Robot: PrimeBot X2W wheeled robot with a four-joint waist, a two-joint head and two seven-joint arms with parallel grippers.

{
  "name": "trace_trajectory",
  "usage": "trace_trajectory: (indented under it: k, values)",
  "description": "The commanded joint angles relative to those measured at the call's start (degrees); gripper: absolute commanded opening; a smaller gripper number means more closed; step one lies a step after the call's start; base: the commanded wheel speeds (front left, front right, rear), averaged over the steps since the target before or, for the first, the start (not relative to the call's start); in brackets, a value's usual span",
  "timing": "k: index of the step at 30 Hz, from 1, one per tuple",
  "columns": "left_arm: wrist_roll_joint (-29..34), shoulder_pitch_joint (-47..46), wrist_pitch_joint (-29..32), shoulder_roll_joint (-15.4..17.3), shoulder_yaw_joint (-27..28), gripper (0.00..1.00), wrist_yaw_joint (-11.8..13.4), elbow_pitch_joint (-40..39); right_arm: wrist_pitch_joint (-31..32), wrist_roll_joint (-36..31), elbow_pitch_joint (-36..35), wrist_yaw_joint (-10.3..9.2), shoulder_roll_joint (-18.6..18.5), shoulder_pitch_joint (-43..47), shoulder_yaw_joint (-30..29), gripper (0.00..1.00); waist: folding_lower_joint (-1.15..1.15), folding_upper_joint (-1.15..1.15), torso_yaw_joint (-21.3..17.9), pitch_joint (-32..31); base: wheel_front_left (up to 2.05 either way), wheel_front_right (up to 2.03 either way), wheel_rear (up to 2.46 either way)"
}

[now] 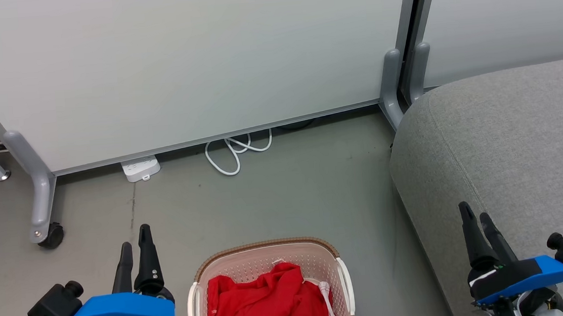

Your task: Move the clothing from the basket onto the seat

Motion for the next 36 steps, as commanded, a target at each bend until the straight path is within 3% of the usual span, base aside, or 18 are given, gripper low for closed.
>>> trace_trajectory:
  k: [1, 17, 36]
  values:
    - [1.6, -1.5, -0.5, 0.5, -0.2, 1.0, 0.2, -0.5, -0.4, -2.0, -0.8, 0.08, -0.4, -1.6, 0.0, 1.0, 0.0, 0.0, 0.0, 0.0, 0.0, 0.0, 0.0]
    - [13.7, -2.1, -3.1, 0.5, -2.1, 1.0, 1.1, 1.1, -1.4, -13.6, -1.9, 0.1, -0.5, -1.6, 1.2, 1.0, 0.0, 0.0, 0.0, -0.1, 0.0, 0.0, 0.0]
    - [23.3, -2.4, -5.8, 0.5, -3.8, 1.0, 2.5, 3.2, -1.9, -25.3, -2.5, 0.12, -0.6, -1.7, 1.8, 1.0, 0.0, 0.0, 0.0, -0.2, 0.0, 0.0, 0.0]
